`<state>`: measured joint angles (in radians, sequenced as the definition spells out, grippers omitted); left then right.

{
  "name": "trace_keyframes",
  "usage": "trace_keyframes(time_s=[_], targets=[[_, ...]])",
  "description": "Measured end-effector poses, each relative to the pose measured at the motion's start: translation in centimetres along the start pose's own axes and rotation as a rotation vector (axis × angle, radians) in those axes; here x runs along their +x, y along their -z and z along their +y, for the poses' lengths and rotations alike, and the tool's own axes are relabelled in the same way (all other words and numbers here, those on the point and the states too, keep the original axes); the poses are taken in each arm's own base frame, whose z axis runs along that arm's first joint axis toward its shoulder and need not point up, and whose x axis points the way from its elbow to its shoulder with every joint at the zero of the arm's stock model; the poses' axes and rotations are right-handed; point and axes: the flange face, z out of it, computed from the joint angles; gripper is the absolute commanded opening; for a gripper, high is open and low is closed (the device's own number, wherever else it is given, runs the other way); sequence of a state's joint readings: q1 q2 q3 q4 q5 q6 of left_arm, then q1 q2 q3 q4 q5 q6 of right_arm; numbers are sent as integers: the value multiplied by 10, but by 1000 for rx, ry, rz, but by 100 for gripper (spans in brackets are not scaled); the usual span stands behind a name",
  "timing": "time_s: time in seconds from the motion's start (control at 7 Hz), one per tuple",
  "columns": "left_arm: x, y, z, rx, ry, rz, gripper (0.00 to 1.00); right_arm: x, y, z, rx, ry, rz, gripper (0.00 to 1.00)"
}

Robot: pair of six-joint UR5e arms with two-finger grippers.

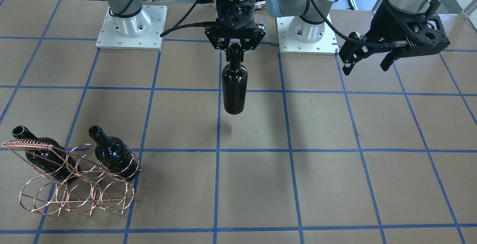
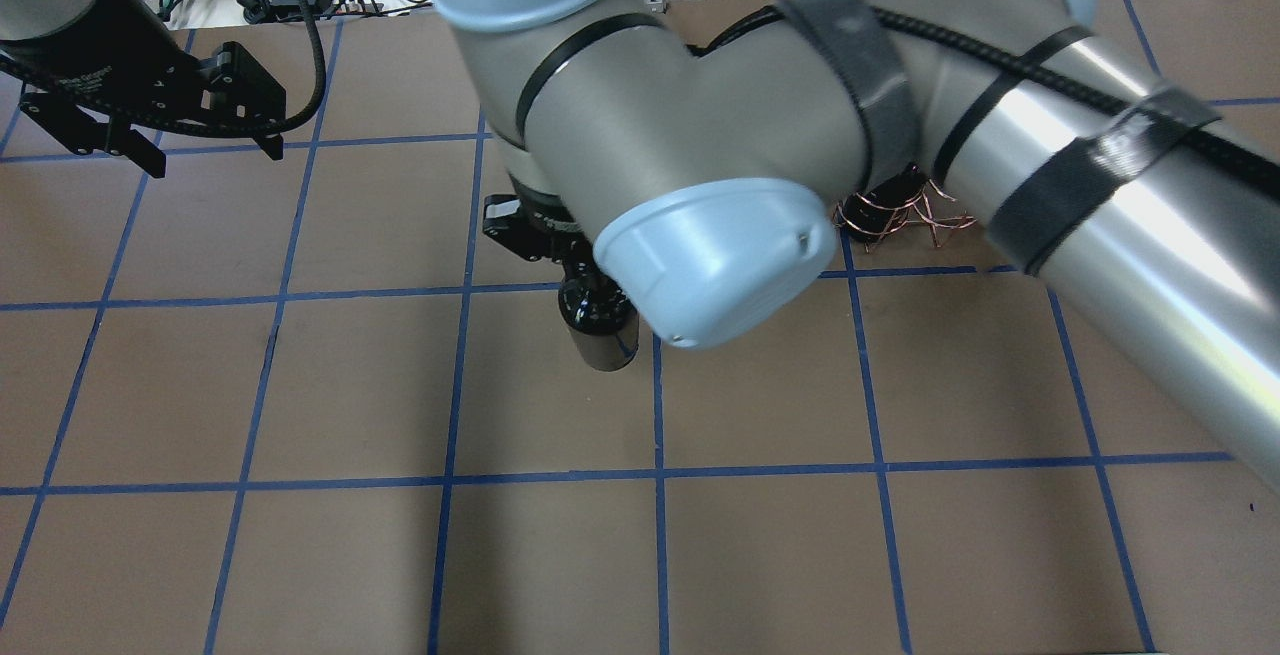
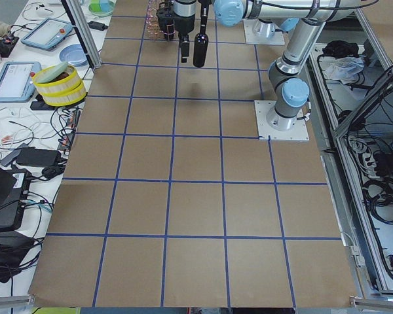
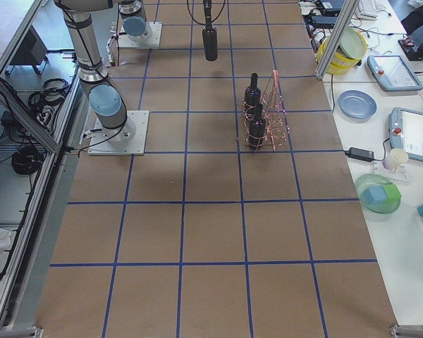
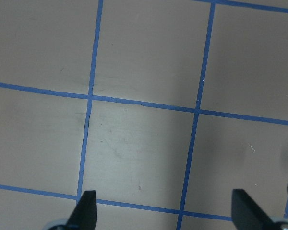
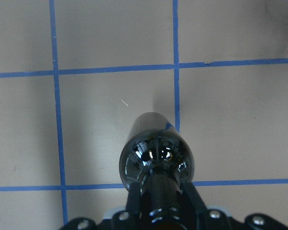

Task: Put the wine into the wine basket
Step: 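Carry the bottle to the wire rack with the right gripper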

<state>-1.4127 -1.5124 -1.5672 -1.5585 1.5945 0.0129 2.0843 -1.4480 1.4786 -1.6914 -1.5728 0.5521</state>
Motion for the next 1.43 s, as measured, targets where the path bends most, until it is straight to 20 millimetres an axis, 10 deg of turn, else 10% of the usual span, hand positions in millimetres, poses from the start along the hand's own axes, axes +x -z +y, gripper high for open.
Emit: trace_keyframes(time_s=[0.71,1.43], targets=[[31,2,8,1,17,95,100,118,72,-56,-49,-20,50,0],[131,8,46,15,54,112,100,271,102,-97,-77,39,104,0]])
